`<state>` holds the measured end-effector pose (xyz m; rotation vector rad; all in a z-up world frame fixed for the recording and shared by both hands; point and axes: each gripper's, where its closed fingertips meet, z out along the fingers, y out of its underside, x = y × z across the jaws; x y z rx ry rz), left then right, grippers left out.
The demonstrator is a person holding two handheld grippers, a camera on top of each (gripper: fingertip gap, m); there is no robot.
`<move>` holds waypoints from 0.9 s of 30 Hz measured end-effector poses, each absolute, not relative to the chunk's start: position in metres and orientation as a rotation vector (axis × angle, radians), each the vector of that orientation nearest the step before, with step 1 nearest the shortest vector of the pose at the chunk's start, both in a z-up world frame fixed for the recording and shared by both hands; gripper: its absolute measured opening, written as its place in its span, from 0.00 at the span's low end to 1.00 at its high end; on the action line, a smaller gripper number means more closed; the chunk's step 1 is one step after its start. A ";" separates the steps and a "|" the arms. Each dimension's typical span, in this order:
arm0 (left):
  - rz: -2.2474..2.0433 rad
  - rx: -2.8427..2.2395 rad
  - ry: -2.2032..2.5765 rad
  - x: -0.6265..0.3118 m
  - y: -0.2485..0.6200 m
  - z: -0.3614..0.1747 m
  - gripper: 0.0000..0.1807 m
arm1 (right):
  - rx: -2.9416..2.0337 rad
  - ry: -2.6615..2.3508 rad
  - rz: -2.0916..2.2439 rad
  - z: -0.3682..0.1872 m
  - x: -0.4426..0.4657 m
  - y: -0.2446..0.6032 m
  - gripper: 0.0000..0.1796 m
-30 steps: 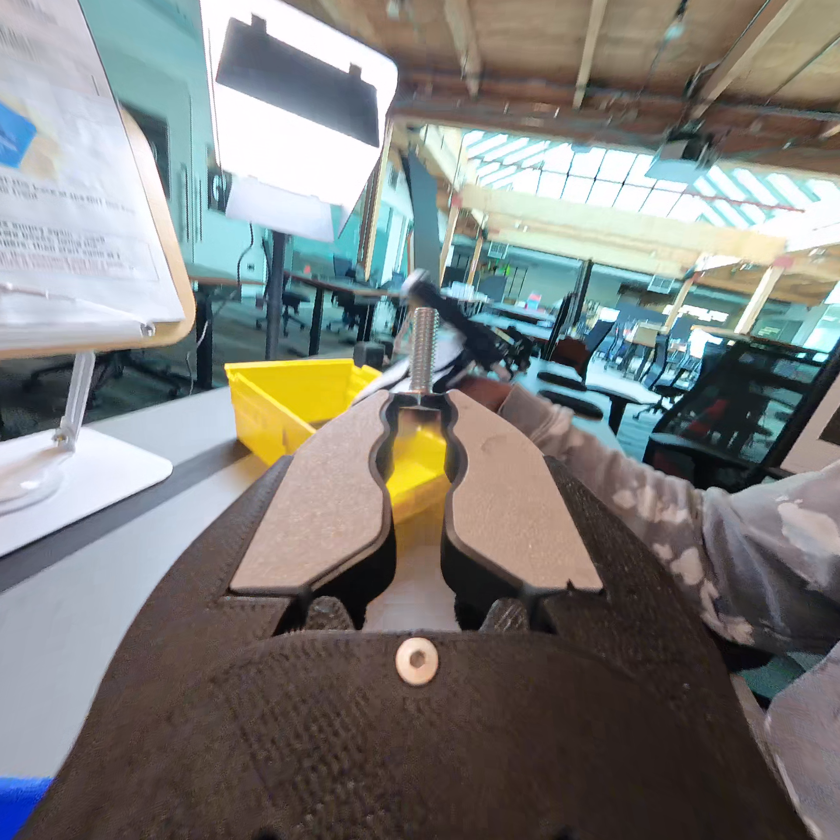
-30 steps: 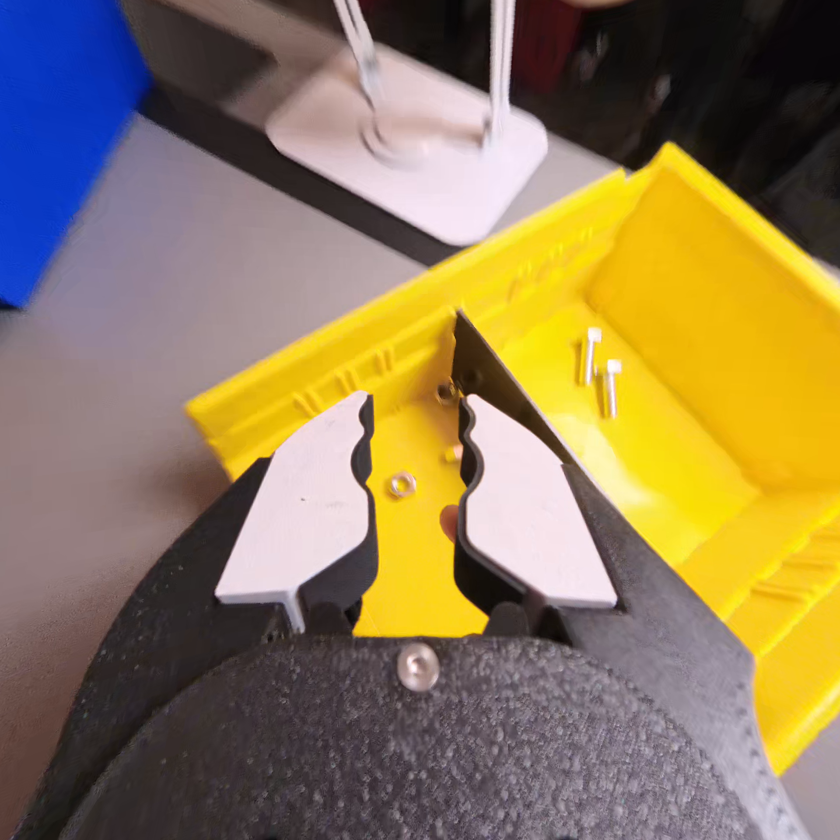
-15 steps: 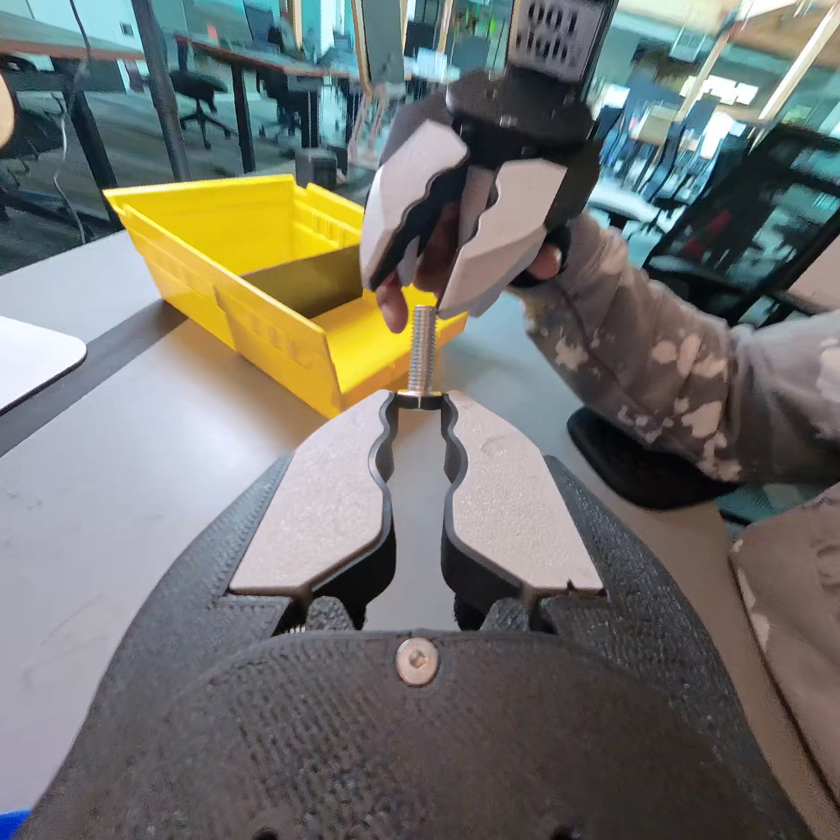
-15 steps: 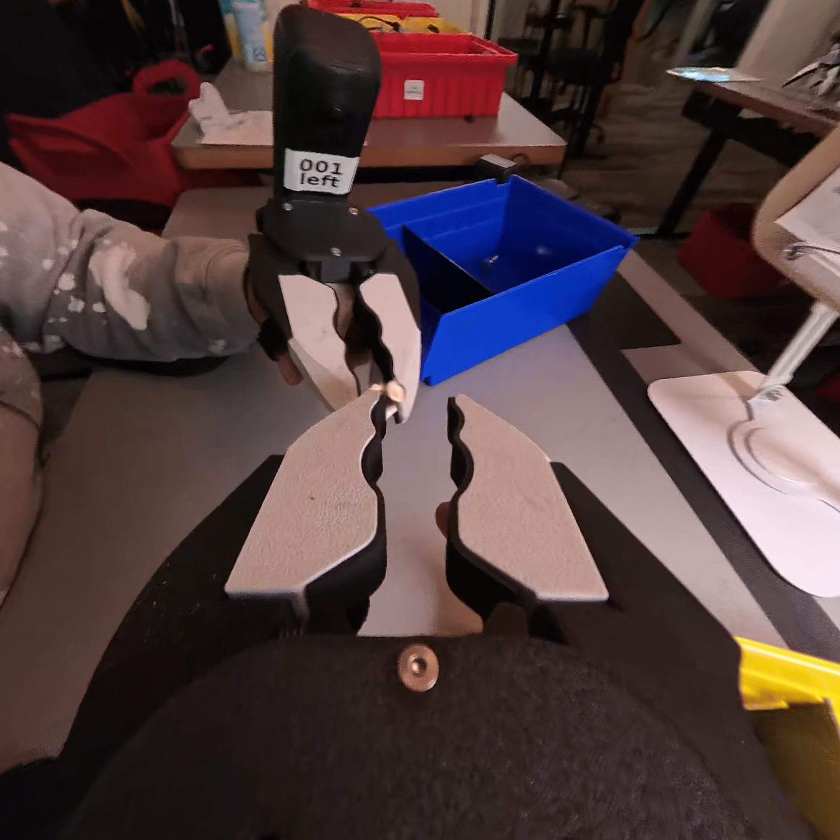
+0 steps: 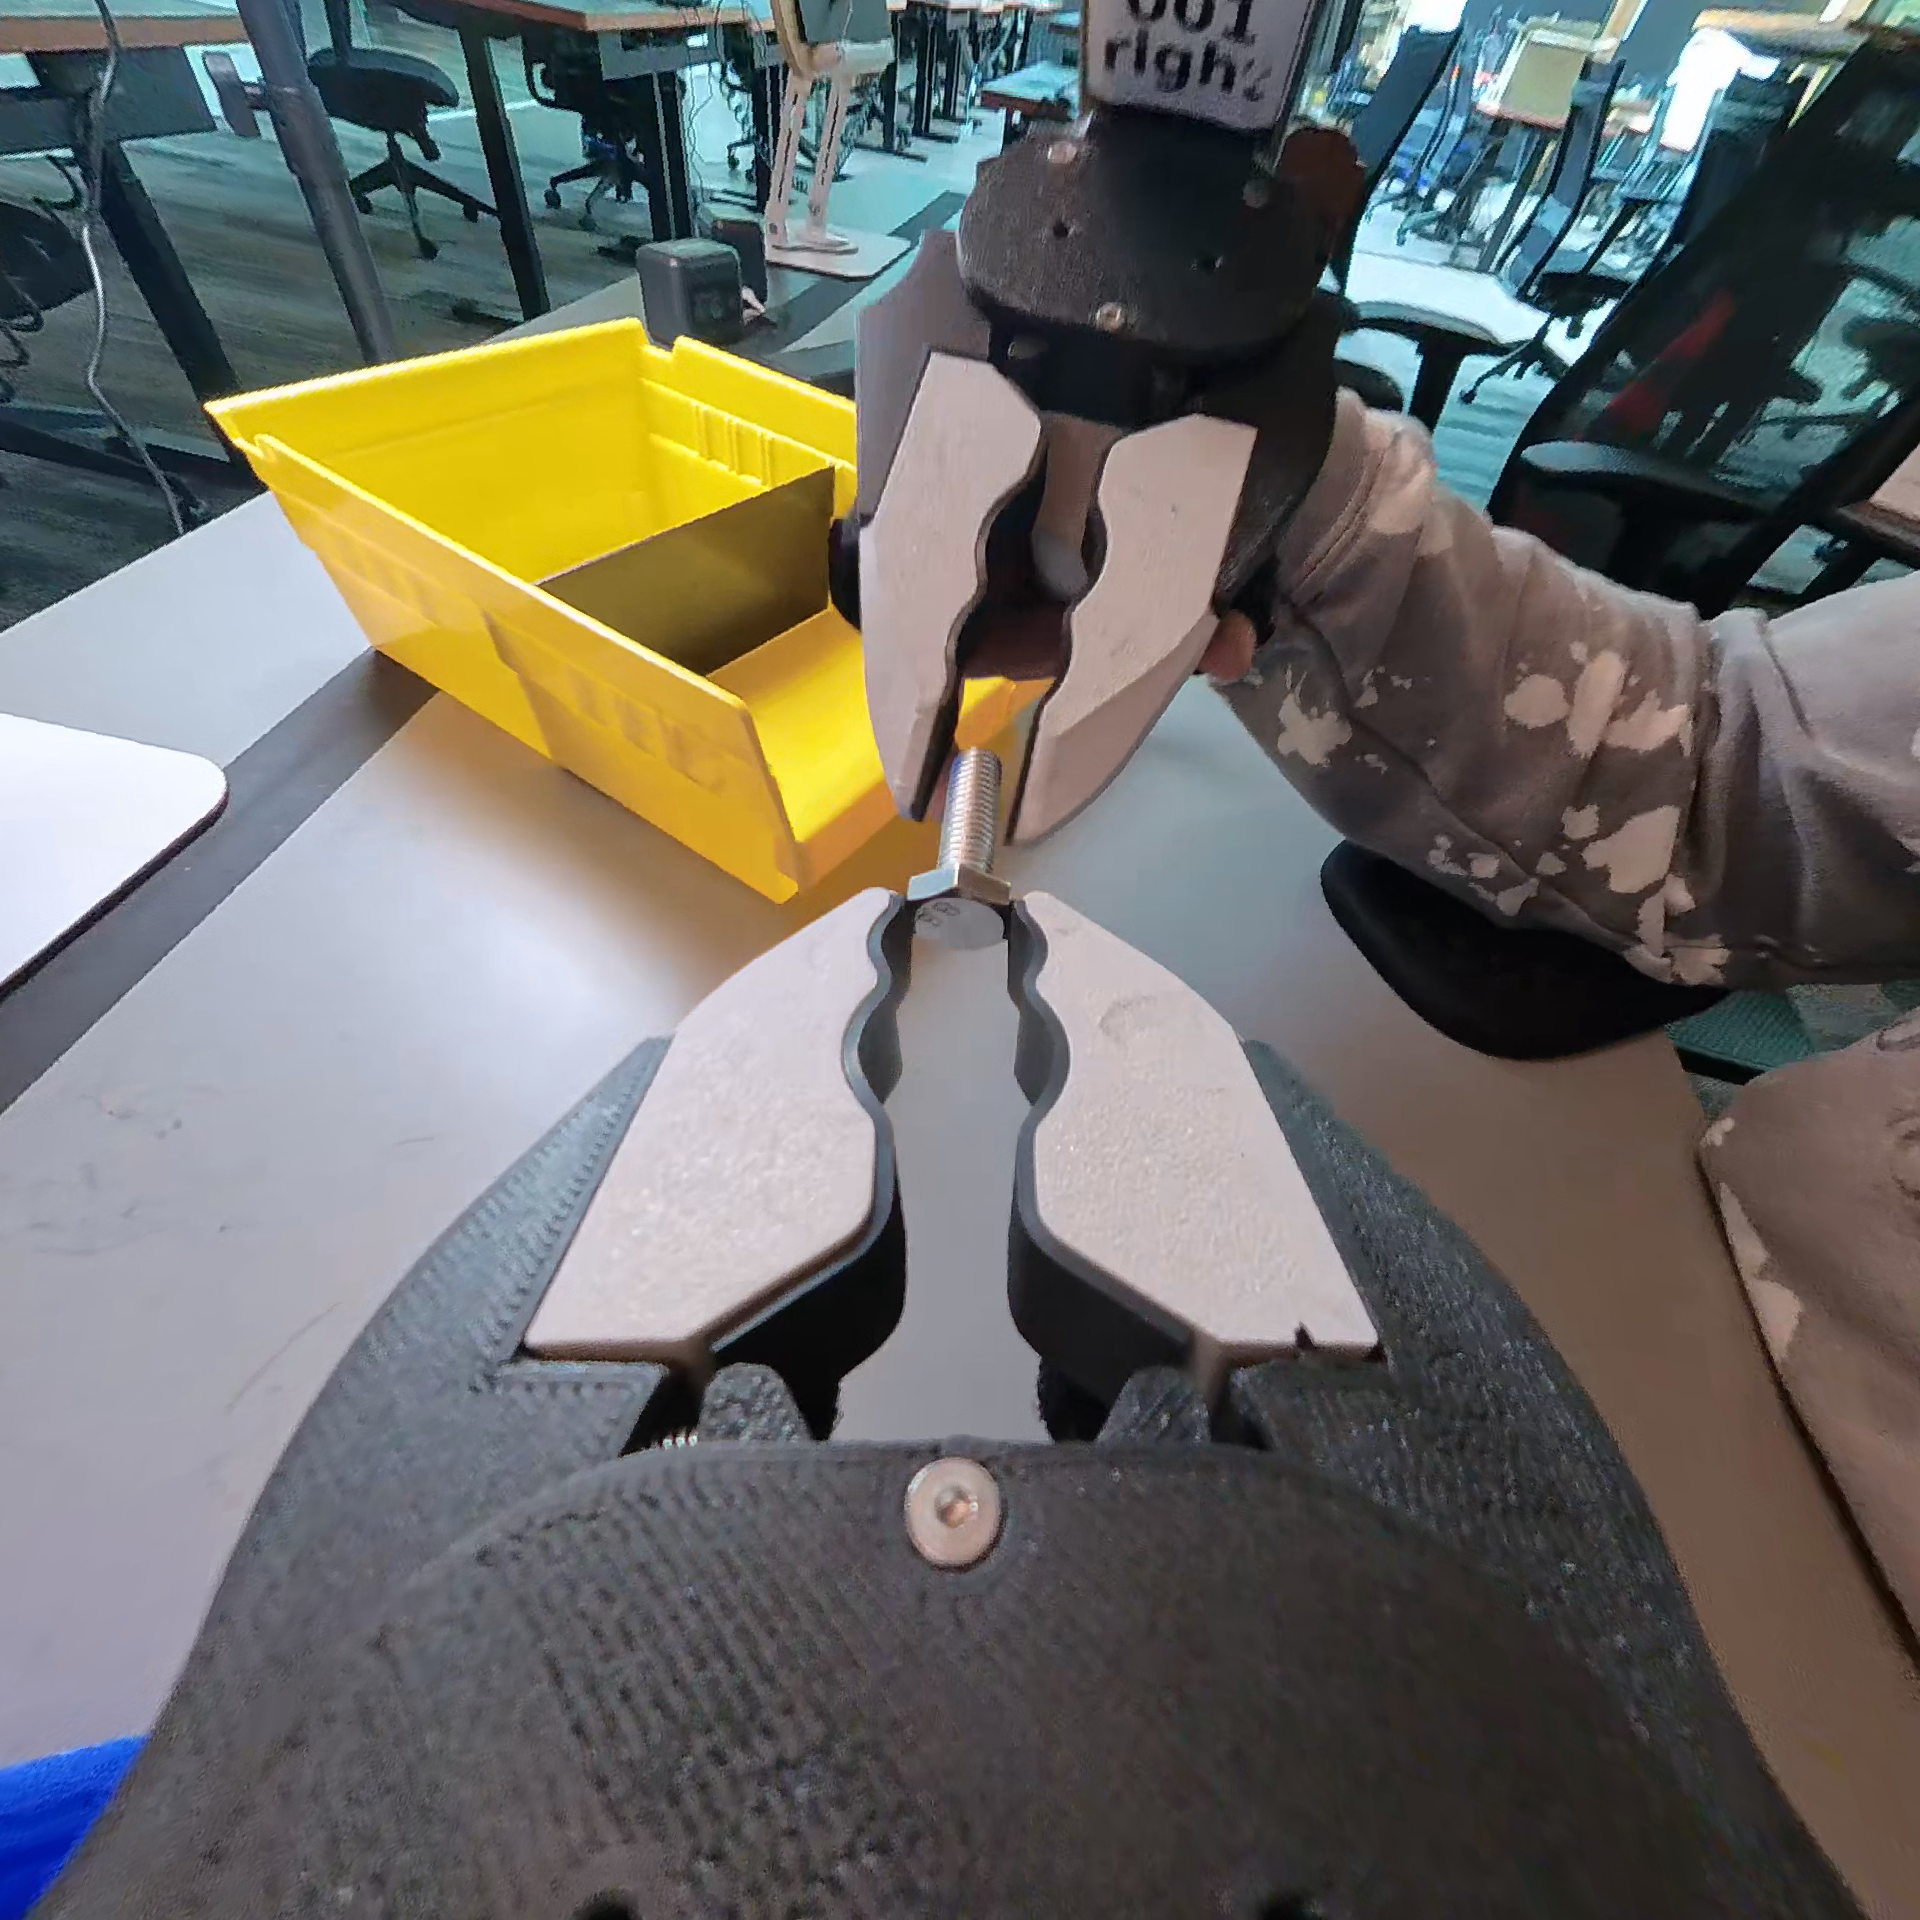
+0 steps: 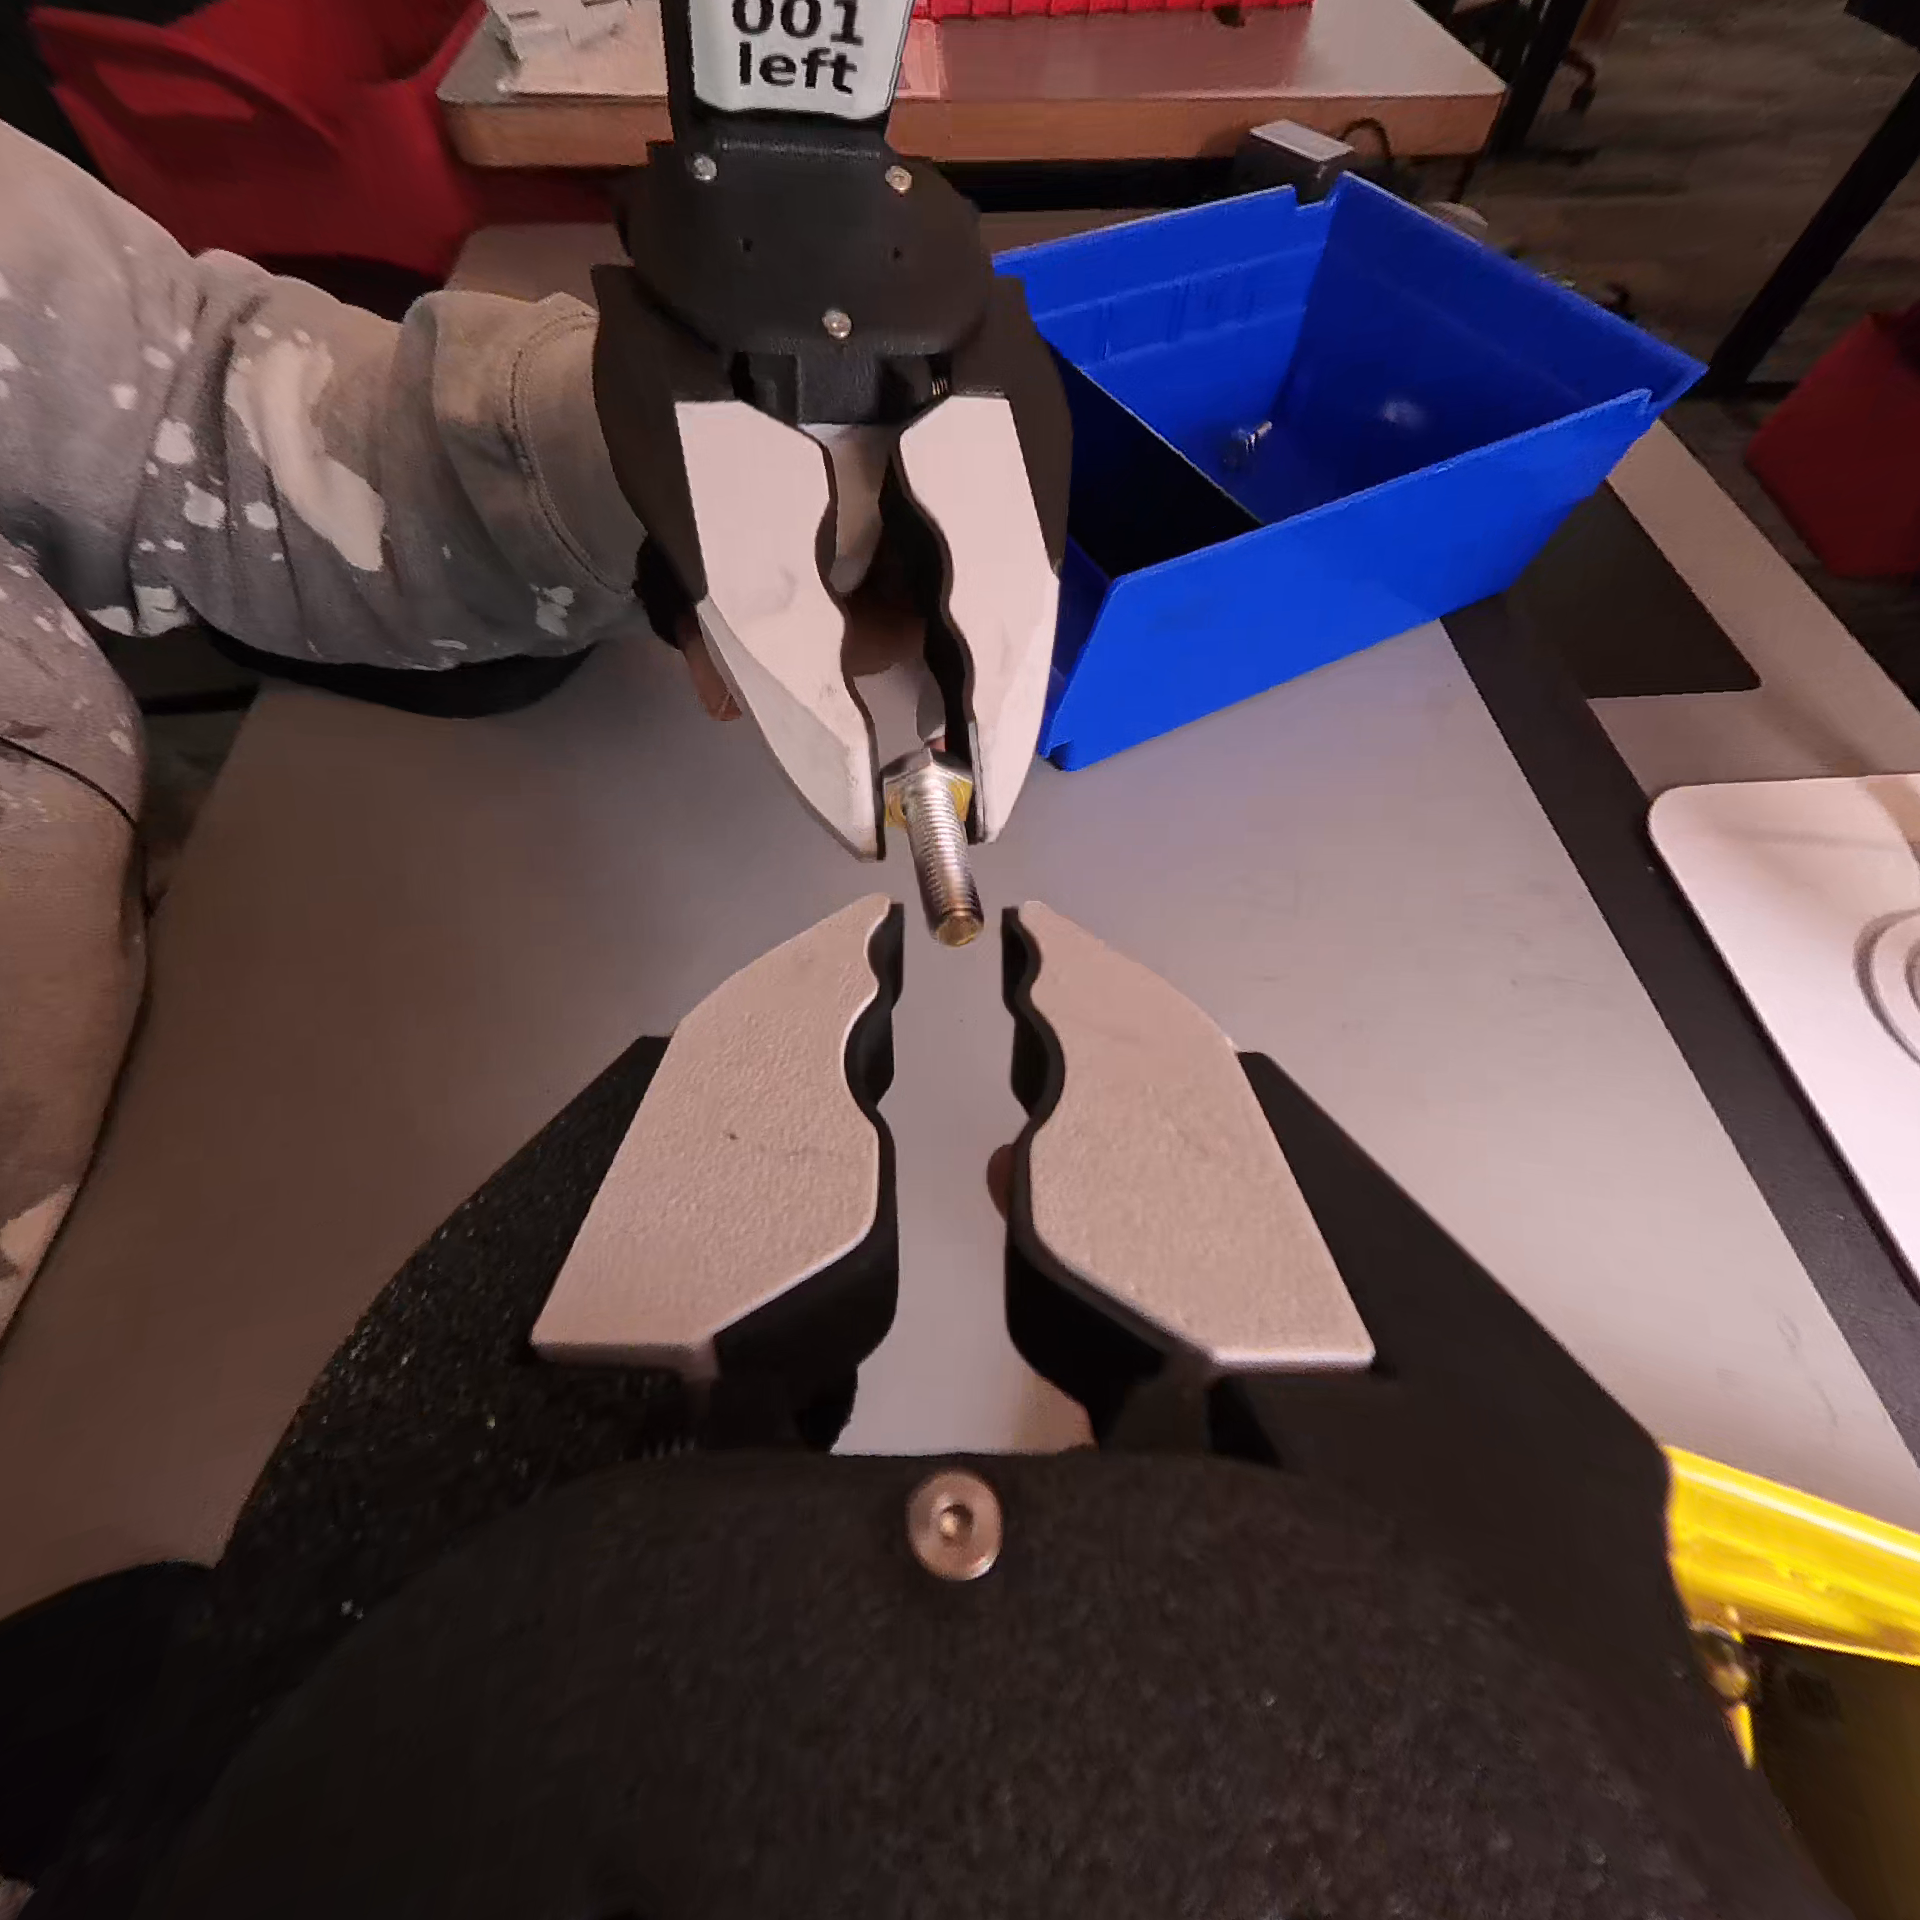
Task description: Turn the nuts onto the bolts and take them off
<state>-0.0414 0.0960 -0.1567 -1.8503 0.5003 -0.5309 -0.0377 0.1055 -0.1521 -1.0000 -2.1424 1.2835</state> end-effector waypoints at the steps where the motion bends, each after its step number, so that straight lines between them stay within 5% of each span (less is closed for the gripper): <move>1: -0.516 -1.862 0.509 -0.043 0.096 -0.159 0.10 | -0.998 -2.140 1.278 -0.151 -0.038 0.105 0.11; 13: -0.420 -1.784 0.396 -0.060 0.104 -0.146 0.15 | -1.034 -2.074 1.105 -0.148 -0.047 0.128 0.05; 19: -0.268 -1.657 0.203 -0.112 0.100 -0.114 0.15 | -1.483 -1.330 0.693 -0.119 -0.043 0.320 0.05; 27: -0.202 -1.620 0.149 -0.133 0.095 -0.104 0.14 | -2.028 -1.374 0.059 -0.236 -0.016 0.468 0.05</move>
